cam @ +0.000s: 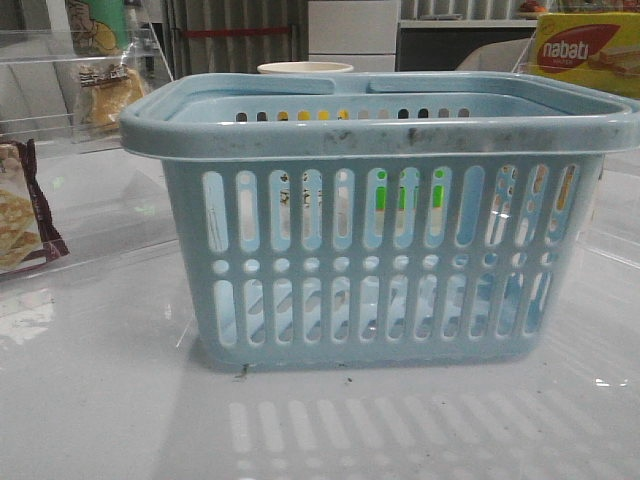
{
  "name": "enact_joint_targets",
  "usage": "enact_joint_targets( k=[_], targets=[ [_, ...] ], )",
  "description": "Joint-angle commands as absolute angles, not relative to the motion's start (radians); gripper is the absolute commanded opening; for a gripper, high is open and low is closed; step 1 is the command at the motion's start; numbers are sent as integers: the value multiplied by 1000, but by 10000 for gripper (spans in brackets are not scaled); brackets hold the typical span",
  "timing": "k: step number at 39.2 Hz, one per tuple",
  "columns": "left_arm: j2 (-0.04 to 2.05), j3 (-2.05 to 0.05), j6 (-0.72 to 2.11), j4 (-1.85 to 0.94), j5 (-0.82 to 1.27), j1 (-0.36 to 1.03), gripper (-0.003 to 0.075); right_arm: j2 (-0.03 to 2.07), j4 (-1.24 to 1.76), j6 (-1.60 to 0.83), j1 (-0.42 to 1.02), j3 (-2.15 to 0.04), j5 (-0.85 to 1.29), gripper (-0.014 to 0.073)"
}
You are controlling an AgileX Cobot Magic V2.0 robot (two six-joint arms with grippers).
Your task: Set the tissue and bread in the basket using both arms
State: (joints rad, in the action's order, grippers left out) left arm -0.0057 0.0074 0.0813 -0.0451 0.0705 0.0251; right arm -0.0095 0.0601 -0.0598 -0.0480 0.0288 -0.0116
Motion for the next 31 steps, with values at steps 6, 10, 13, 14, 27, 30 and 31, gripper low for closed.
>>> enact_joint_targets(
  k=[6,10,13,14,27,30,31],
  targets=[
    [-23,6,82,-55,-20,28,91,-29,61,-58,-54,30,-108,56],
    [-23,6,82,-55,-20,28,91,-29,61,-58,-54,30,-108,56],
    [-23,6,82,-55,-20,28,91,-29,61,-58,-54,30,-108,56],
    [-23,6,82,-55,-20,28,91,-29,61,-58,-54,30,-108,56],
    [-23,6,82,-55,-20,28,91,-29,61,-58,-54,30,-110,56],
    [-23,6,82,-55,-20,28,91,-29,61,-58,-54,30,-110,56],
    [-23,6,82,-55,-20,28,91,-29,61,-58,-54,29,-118,56]
  ],
)
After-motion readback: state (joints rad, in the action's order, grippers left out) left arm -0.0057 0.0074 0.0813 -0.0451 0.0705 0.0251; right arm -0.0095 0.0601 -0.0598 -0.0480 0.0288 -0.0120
